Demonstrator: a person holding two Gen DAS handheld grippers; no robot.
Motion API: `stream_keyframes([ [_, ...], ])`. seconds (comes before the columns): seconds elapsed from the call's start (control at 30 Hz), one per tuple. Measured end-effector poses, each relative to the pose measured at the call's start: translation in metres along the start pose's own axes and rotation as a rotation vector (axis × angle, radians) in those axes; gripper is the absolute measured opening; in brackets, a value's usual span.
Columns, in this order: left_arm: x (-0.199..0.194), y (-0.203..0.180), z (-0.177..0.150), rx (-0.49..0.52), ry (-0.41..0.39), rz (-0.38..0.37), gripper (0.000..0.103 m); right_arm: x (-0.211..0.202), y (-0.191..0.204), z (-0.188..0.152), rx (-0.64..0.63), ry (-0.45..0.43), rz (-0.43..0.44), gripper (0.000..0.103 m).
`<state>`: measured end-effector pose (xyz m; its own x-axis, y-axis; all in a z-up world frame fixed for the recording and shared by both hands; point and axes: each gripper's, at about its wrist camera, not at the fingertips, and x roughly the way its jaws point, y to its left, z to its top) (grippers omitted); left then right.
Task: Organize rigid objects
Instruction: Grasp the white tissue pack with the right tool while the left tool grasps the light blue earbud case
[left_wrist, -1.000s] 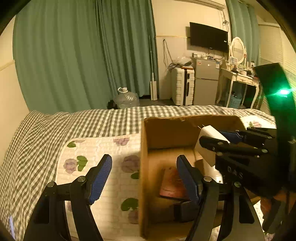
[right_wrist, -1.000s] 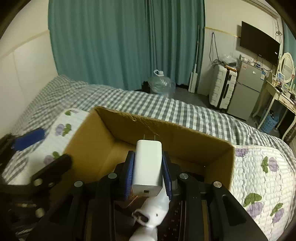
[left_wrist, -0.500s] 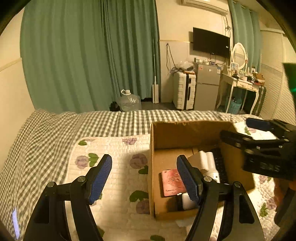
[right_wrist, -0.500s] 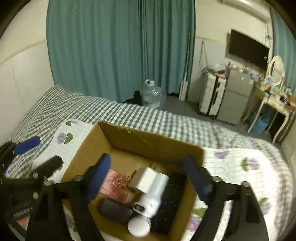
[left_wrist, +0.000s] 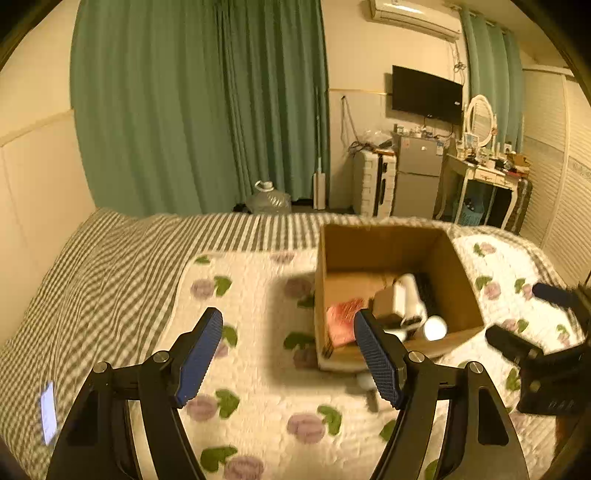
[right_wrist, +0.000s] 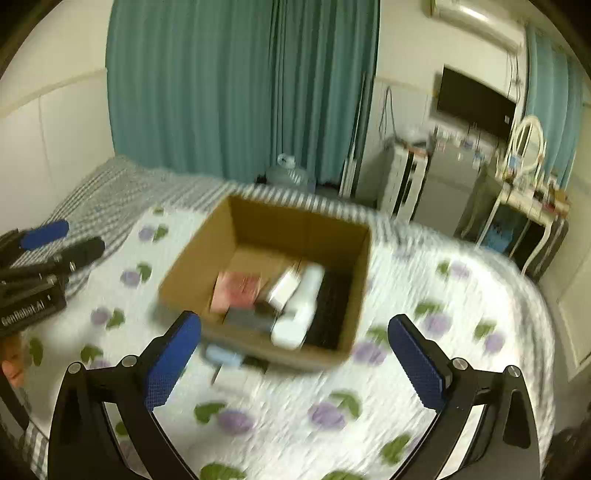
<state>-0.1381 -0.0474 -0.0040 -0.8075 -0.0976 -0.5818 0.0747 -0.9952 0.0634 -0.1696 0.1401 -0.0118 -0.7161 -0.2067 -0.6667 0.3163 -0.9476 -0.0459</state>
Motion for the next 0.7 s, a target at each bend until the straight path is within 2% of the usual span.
stream_keyframes([
  [0.23,0.046,0.004,-0.052,-0.002,0.090,0.026,0.076,0.066,0.024,-0.053,-0.030,0.130,0.014,0.102],
  [0.37,0.073,0.005,-0.075,0.027,0.148,0.037,0.076,0.101,0.033,-0.067,-0.054,0.180,0.029,0.101],
  [0.6,0.095,0.006,-0.094,0.047,0.196,0.026,0.076,0.142,0.033,-0.071,-0.018,0.266,0.081,0.082],
  [0.67,0.098,0.004,-0.096,0.057,0.204,0.018,0.076,0.150,0.036,-0.074,-0.028,0.290,0.097,0.080],
  [0.7,0.098,0.003,-0.097,0.062,0.207,0.014,0.076,0.149,0.037,-0.074,-0.028,0.289,0.109,0.073],
])
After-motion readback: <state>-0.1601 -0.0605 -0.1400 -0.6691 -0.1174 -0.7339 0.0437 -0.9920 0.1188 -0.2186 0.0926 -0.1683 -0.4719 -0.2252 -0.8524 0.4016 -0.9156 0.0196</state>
